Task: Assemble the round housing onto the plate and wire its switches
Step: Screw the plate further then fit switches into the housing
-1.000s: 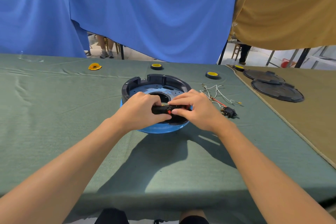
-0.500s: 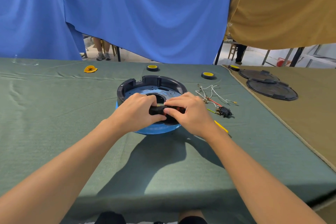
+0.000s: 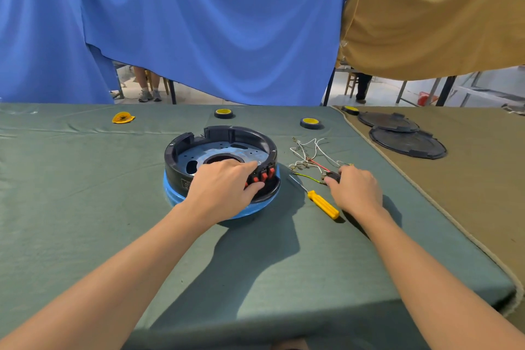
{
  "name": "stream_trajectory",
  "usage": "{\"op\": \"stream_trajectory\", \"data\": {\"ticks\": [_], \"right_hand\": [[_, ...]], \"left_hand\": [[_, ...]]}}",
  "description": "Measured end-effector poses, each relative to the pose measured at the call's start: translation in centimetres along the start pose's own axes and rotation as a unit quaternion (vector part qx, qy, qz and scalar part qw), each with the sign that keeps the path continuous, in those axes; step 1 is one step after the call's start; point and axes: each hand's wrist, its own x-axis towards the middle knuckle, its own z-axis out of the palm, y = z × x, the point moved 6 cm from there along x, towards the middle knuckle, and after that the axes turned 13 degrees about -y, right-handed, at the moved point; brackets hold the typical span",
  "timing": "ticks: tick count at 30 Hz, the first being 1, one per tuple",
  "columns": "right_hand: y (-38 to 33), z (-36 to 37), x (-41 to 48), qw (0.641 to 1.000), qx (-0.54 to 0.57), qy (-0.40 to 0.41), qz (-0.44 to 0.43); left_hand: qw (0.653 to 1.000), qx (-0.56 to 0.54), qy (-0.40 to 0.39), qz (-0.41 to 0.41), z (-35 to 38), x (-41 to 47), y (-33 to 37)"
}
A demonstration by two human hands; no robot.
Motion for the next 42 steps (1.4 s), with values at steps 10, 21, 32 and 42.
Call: {"op": "stream_trajectory", "data": {"ticks": [10,21,32,42], "right_hand": [[-1.4,-2.5,-1.3,0.976,0.178,0.090,-0.084],[-4.2,-1.0,-1.0,0.983,0.139,-0.106,-0.057],[-4.8,-0.4,-2.0,0.943,0.255,-0.213,-0.024],[-4.7,-0.7,-3.2,0.917,0.338,-0.210,-0.039]], "left_hand": [[1.000,0.003,-0.018,-0.017,0.0,0.5,0.9],[0.997,-0.076,-0.009,0.012,-0.7,-1.6,-1.3],[0.985,-0.161,-0.028,0.051,-2.2,-3.8,-3.7],[0.986,-0.159,-0.025,0.045,-2.4,-4.2,-3.6]]}}
